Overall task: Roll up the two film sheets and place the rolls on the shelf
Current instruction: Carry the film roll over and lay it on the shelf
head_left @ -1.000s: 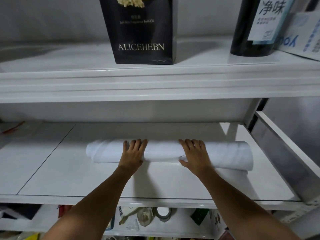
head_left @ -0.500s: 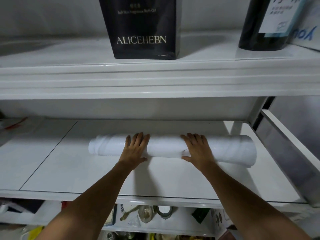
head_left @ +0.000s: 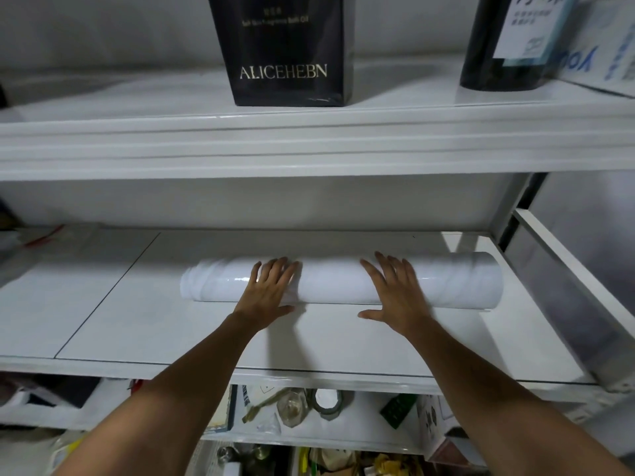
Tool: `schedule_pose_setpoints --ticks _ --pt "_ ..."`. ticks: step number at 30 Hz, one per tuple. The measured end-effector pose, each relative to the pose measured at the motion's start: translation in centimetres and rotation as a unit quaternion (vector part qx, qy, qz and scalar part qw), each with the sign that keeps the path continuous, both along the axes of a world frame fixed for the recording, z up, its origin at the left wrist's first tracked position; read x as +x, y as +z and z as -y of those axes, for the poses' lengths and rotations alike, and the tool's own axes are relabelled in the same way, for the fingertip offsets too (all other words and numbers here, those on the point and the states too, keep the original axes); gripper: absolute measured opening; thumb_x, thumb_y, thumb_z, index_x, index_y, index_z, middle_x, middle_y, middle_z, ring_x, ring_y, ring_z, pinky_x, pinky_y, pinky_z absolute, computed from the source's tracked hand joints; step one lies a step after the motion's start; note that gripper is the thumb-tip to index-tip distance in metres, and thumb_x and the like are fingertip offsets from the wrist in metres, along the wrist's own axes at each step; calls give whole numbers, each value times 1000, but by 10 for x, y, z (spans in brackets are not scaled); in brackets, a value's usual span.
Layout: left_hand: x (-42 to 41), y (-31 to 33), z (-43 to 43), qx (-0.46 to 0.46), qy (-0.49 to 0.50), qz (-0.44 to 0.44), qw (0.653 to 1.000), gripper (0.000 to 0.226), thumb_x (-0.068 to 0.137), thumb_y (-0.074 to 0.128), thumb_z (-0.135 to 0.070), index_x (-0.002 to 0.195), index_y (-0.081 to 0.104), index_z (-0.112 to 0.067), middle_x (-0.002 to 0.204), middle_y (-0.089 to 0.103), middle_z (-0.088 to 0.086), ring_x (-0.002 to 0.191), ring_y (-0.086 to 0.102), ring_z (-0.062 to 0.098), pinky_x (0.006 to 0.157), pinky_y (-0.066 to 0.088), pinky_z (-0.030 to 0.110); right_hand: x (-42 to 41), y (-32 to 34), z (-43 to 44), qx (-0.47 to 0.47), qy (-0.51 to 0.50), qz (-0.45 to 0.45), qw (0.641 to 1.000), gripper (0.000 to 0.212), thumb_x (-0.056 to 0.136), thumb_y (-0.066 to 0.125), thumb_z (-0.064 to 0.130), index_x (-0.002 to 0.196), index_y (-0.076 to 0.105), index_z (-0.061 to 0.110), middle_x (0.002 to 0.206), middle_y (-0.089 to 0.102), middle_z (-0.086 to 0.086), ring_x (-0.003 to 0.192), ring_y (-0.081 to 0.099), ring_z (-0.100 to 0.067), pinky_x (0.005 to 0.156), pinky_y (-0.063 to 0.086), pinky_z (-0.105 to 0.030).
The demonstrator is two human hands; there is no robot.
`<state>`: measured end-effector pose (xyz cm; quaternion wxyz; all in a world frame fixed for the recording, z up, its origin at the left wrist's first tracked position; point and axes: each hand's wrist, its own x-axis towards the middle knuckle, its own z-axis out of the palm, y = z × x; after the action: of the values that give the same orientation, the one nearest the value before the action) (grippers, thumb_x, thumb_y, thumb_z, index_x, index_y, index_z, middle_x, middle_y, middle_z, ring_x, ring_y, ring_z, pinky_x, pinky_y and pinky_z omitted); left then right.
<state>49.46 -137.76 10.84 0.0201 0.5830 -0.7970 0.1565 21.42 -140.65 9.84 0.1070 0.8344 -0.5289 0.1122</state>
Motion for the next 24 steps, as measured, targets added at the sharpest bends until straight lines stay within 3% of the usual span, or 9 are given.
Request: schedule_pose_setpoints --ticks 3,7,9,12,16,24 --pt "0 3 -3 0 -7 -6 1000 91 63 73 -53 134 33 -13 125 55 14 112 55 31 95 42 49 0 4 -3 -2 3 24 1000 85 69 65 62 137 38 17 137 47 -16 119 48 -37 103 34 -52" --pt "-3 9 -1 -5 -15 -40 999 62 86 33 -50 135 35 -12 131 53 11 117 53 27 98 41 44 4 12 -4 -2 24 47 999 61 84 60 44 134 45 14 135 50 -13 117 50 -33 106 33 -47" --pt "-7 16 0 15 -20 -69 997 62 87 26 -48 135 38 -12 135 50 11 122 49 28 103 36 43 8 19 -5 6 34 57 998 56 86 59 39 134 46 13 136 50 -11 118 50 -32 107 31 -46" --pt "-14 30 -1 52 -18 -100 993 74 83 9 -54 142 29 -14 148 32 6 137 29 23 113 15 36 14 33 -8 23 36 69 997 50 90 55 36 134 47 13 138 49 -10 121 47 -31 109 28 -44" --pt "-19 41 -3 62 -9 -84 994 53 98 28 -40 145 19 -18 154 18 0 141 14 17 114 4 31 21 51 -18 38 11 72 997 50 95 44 38 140 39 17 147 38 -4 131 36 -23 112 18 -36" --pt "-9 57 -23 100 -18 -72 992 53 99 29 -37 146 15 -19 154 15 -1 141 11 17 114 4 32 34 64 -44 79 -37 50 995 51 96 39 38 143 30 19 152 28 -1 136 27 -21 113 14 -34"
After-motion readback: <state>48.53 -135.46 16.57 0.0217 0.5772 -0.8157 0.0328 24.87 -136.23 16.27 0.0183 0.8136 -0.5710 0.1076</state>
